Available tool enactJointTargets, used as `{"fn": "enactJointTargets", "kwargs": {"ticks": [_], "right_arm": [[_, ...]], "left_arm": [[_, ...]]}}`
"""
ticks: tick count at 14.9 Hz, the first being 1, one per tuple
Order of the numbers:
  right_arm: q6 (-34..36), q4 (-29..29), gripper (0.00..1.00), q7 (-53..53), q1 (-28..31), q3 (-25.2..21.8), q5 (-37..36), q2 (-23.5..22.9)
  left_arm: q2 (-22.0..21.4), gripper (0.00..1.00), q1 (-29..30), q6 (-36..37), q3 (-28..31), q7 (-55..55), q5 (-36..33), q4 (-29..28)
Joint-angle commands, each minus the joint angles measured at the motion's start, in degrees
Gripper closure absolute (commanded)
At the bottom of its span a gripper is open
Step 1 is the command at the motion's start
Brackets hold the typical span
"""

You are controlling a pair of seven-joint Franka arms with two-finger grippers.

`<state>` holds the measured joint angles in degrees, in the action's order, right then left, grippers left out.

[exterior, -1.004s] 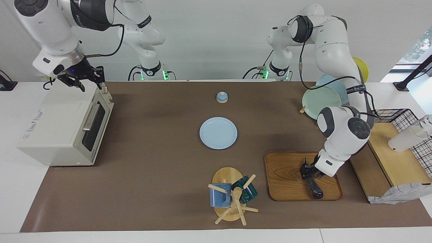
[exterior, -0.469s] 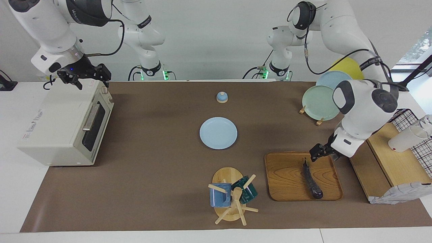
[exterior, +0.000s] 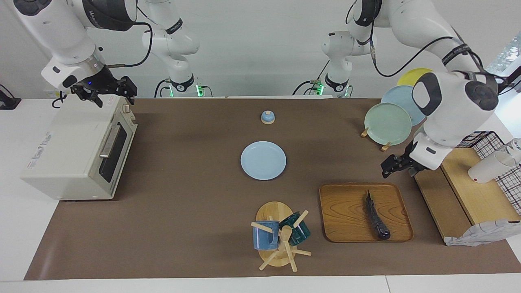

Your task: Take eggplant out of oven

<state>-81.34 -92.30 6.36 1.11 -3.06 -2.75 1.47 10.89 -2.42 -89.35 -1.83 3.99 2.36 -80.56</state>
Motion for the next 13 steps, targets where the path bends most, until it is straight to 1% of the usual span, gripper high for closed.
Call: {"fn": "enactJointTargets", "kwargs": {"ticks": [1,3,6,7,9,12,13], "right_arm": [[1.46,2.30,0.00,-1.00,0.29,-0.54,1.87,-1.21],[0.93,2.03,0.00,-0.91,0.73,-0.45,1.88,-0.77],[0.84,1.86,0.00,-1.00,1.52,-0.45,1.96,-0.94],[0.84,1.94,0.00,-0.91,1.61,-0.45,2.05,-0.85],[0.84,2.03,0.00,-0.91,1.53,-0.63,2.40,-1.29],[0.75,2.21,0.00,-1.00,1.53,-0.63,2.49,-1.38],[0.58,2.29,0.00,-1.00,1.53,-0.63,2.49,-1.47]], "left_arm": [[-8.15,0.00,0.13,0.67,-0.10,0.76,-1.04,-9.15],[-11.67,0.00,0.13,0.06,-0.10,0.76,-0.96,-14.25],[-13.87,0.00,0.05,-0.29,-0.27,0.85,-0.96,-17.95],[-13.97,0.00,0.05,-1.08,-0.27,0.76,-0.96,-18.49],[-13.62,0.00,0.13,-0.74,-0.45,0.50,-0.87,-17.27],[-12.74,0.00,0.75,4.69,-0.80,0.58,-0.96,-13.32],[-12.83,0.00,0.84,5.06,-0.80,0.50,-0.87,-13.13]]}}
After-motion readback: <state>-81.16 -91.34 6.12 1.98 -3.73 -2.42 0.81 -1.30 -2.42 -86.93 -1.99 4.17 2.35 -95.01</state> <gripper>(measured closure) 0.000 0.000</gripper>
